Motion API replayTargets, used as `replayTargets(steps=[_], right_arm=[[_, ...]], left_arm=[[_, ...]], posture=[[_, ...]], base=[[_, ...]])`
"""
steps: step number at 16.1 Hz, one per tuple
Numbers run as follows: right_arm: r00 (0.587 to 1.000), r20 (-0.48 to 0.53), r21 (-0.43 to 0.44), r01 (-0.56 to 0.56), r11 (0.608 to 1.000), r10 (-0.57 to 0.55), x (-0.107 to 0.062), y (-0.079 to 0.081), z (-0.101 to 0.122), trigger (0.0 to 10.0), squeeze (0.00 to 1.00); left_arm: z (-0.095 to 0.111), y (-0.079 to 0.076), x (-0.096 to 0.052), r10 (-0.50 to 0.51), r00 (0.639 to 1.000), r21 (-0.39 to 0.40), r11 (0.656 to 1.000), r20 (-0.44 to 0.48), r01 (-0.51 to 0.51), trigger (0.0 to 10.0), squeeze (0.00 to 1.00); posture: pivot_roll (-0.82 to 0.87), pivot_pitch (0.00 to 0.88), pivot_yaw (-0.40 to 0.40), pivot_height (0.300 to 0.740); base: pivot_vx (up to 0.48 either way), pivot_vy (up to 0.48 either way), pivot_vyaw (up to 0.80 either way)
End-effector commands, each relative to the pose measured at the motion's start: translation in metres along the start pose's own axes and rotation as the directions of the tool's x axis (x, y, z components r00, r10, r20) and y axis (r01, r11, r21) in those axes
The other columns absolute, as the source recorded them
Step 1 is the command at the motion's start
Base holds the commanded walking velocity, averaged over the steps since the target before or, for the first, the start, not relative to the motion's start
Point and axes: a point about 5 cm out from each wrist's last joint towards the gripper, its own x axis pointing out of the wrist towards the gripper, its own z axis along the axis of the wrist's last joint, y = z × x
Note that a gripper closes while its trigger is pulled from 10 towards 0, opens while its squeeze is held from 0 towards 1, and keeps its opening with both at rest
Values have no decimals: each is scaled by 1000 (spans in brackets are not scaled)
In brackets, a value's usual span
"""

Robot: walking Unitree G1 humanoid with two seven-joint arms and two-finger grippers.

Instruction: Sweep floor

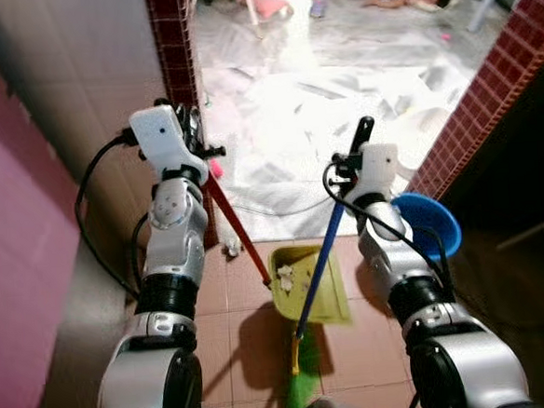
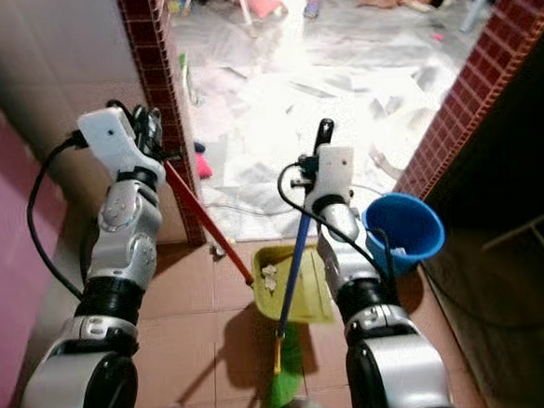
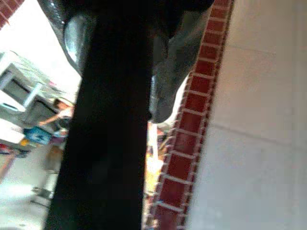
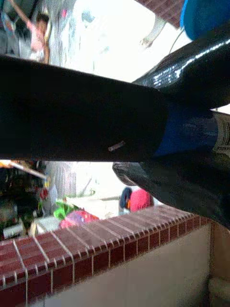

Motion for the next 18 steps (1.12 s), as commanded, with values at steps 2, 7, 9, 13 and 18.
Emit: replayTargets(steps=[2,7,9,13,18], right_arm=[[1000,17,-43,8,999,-7,2,-7,5,10000,0],[998,50,-80,35,996,-31,1,-19,11,10000,0],[999,51,-86,21,996,-17,0,-23,13,10000,0],[997,-13,-137,-77,988,75,-7,-27,5,10000,0],[998,-5,-183,-60,981,60,-16,-46,5,10000,0]], left_arm=[[16,-7,4,-15,998,-12,1000,59,16,10000,0],[13,-7,2,-17,999,-7,1000,43,17,10000,0],[11,-3,0,-14,999,7,1000,34,14,10000,0],[8,10,-2,-13,999,123,992,31,9,10000,0],[12,36,-11,26,999,229,973,46,-36,10000,0]], posture=[[15,0,-43,740],[12,0,-45,740],[7,0,-46,740],[-1,0,-49,740],[-3,0,-51,740]], base=[[0,-444,0],[0,-382,-560],[0,-362,0],[0,-95,0],[0,0,0]])
